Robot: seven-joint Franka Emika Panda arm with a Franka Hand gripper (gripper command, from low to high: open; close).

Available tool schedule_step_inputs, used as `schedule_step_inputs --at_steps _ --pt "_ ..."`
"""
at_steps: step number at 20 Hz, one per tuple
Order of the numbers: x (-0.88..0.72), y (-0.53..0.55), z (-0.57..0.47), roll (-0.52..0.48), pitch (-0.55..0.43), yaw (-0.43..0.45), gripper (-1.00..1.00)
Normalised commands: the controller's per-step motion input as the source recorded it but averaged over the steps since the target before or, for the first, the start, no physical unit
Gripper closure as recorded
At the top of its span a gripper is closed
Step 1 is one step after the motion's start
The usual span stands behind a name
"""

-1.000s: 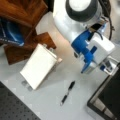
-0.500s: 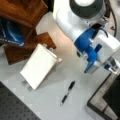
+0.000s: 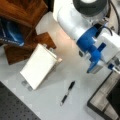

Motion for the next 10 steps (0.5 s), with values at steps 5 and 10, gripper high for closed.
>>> schedule_step_inputs --at_steps 5,10 --pt "0.01 0.27 0.49 0.006 0.112 -0.041 1.00" --pt "0.01 0.33 0.48 0.006 0.113 -0.084 1.00"
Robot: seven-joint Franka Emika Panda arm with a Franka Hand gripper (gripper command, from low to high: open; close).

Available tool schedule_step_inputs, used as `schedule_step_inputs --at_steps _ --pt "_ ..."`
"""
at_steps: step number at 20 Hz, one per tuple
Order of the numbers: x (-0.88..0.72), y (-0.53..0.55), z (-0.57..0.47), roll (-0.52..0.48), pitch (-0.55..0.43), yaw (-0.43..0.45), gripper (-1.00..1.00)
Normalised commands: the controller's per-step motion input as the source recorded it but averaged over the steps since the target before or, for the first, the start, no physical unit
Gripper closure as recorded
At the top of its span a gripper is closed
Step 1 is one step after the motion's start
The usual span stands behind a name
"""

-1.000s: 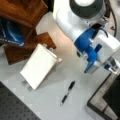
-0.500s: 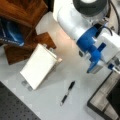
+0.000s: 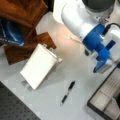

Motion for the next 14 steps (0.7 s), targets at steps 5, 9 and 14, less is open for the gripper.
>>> schedule_step_inputs --at_steps 5,9,14 --pt "0.02 0.27 0.41 0.024 0.090 -0.130 1.00" --pt "0.01 0.31 0.37 0.038 0.086 -0.170 1.00" --pt "0.02 0.41 0.29 0.046 0.080 -0.209 1.00"
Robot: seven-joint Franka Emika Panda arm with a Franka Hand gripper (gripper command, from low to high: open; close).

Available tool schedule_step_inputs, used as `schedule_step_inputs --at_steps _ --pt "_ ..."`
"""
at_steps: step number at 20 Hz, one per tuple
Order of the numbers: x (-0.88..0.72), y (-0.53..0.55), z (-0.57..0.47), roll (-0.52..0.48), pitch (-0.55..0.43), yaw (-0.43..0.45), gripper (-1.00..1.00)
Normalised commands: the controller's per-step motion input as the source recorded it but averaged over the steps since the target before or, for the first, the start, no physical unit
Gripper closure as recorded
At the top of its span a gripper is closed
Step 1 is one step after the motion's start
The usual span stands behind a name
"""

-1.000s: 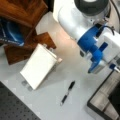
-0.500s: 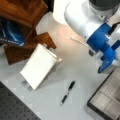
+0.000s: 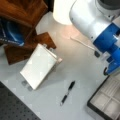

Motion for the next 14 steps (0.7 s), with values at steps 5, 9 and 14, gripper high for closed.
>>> schedule_step_inputs --at_steps 5,9,14 --pt "0.05 0.45 0.19 0.067 0.052 -0.183 1.00" --pt "0.09 0.39 0.10 0.081 0.033 -0.142 -1.00" --pt "0.10 0.26 0.05 0.086 0.052 -0.146 -1.00"
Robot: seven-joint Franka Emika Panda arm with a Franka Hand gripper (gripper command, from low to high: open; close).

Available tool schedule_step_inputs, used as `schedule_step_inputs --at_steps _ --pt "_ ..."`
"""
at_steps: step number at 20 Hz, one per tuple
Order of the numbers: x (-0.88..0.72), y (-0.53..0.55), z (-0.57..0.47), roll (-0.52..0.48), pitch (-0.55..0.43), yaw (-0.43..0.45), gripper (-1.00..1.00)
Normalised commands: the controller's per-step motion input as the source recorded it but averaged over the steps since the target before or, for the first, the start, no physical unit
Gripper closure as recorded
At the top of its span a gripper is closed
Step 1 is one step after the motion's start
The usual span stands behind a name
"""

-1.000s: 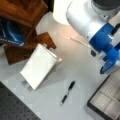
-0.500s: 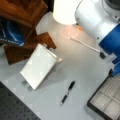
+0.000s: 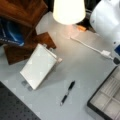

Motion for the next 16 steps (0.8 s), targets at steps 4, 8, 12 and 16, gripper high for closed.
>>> schedule_step_inputs --at_steps 4,8,12,16 --pt "0.10 0.27 -0.02 0.068 0.044 -0.172 -1.00" --pt "0.07 0.29 -0.07 0.061 0.027 -0.189 -1.00" --pt "0.03 0.25 -0.06 0.066 0.015 -0.196 -1.00" --pt "-0.01 0.20 -0.05 0.069 0.013 -0.193 -1.00"
